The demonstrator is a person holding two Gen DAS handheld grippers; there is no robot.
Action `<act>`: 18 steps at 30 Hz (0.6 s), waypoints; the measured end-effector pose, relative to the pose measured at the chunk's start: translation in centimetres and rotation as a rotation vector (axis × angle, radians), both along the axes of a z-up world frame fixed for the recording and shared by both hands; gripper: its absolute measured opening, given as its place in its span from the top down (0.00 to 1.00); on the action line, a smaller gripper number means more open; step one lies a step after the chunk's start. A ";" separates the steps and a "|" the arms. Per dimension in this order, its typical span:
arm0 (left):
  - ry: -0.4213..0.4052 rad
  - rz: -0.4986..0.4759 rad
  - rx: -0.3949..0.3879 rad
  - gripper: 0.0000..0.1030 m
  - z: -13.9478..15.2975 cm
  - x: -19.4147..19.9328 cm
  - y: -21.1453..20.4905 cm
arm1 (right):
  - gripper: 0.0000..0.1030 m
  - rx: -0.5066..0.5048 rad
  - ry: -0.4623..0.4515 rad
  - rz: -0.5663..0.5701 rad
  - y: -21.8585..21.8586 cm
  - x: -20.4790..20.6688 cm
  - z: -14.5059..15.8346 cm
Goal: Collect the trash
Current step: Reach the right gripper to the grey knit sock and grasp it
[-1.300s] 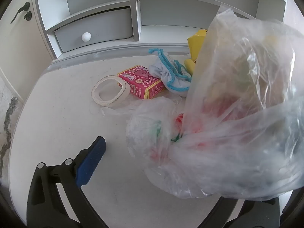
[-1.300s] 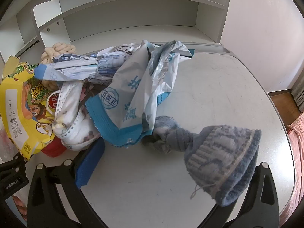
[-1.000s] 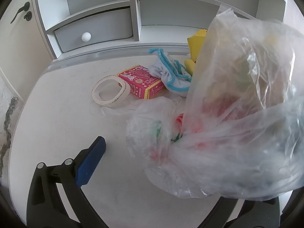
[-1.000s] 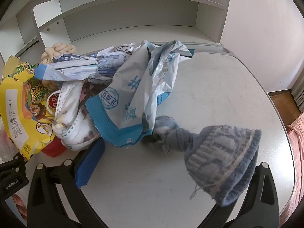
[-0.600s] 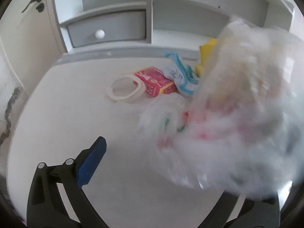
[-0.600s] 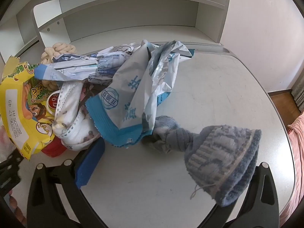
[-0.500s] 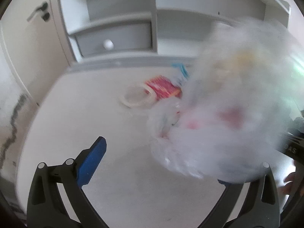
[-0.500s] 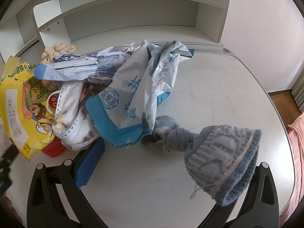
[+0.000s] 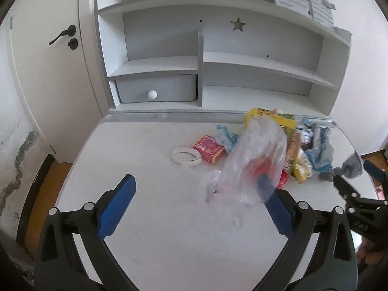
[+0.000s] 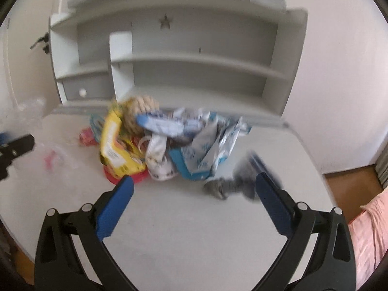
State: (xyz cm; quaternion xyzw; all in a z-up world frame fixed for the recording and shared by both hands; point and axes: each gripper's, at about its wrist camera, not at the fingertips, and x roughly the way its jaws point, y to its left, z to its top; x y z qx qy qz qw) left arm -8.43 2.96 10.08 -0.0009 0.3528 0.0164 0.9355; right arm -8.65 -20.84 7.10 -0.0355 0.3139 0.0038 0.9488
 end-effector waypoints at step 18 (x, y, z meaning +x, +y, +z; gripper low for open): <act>-0.010 0.010 0.008 0.06 0.1 -2.8 -1.0 | 0.06 0.008 -0.167 0.075 0.3 -4.1 4.2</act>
